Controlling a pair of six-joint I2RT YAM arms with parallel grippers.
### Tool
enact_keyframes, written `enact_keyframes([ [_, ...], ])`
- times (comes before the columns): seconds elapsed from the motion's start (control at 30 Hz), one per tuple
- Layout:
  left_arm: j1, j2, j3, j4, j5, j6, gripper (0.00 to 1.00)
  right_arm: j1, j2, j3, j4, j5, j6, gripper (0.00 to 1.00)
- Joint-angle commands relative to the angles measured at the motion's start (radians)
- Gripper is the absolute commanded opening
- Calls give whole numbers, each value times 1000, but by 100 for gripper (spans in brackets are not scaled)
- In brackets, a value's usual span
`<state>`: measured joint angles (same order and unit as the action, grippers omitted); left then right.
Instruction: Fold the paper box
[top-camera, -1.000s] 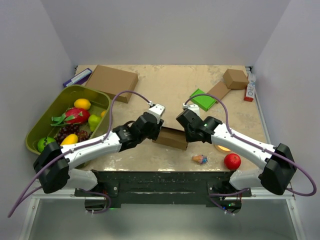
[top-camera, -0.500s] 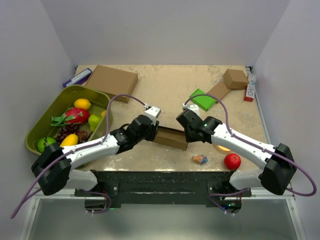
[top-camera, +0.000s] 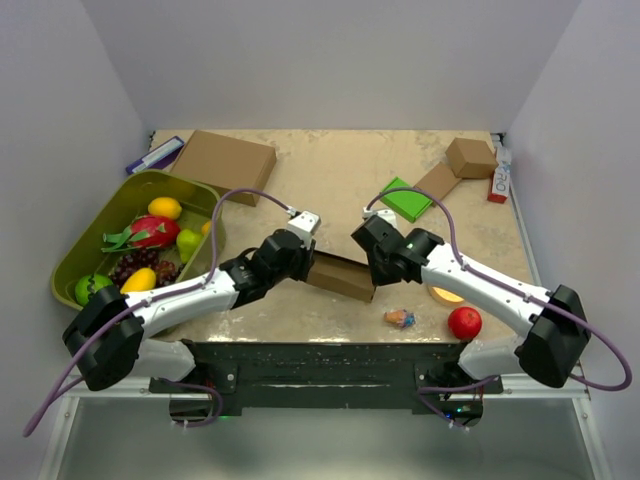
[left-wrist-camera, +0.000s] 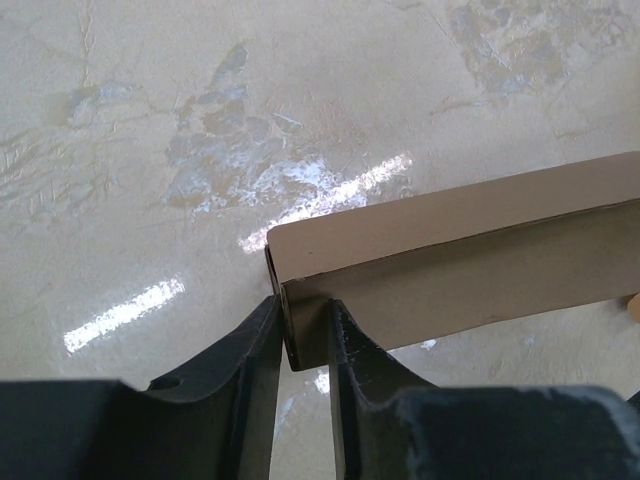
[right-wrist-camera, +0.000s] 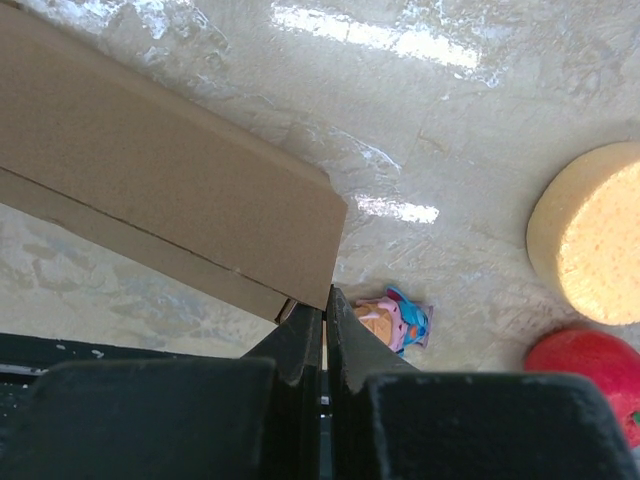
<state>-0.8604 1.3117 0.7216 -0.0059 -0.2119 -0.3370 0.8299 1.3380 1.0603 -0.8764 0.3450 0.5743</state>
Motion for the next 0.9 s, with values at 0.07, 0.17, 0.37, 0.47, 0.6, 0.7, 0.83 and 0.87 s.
enact_keyframes([
  [0.07, -2, 14, -4, 41, 37, 3, 20, 3, 15, 50, 43, -69, 18, 0],
  [0.17, -2, 18, -2, 37, 37, 7, 14, 2, 16, 59, 62, -90, 25, 0],
  [0.37, -2, 37, 10, 18, 29, 18, 8, -3, 36, 105, 33, -98, 4, 0],
  [0.47, -2, 40, 10, 15, 25, 23, 8, -17, 50, 122, 17, -106, -11, 0],
  [0.6, -3, 38, 7, 12, 17, 33, 8, -47, 62, 132, 16, -150, -30, 0],
  [0.7, -6, 41, 9, 7, 6, 39, 8, -74, 72, 138, 17, -188, -40, 0],
  [0.83, -14, 49, 15, 7, -12, 50, 8, -92, 93, 179, 5, -205, -50, 0],
  [0.87, -15, 50, 16, 7, -17, 55, 8, -98, 96, 187, 1, -205, -53, 0],
])
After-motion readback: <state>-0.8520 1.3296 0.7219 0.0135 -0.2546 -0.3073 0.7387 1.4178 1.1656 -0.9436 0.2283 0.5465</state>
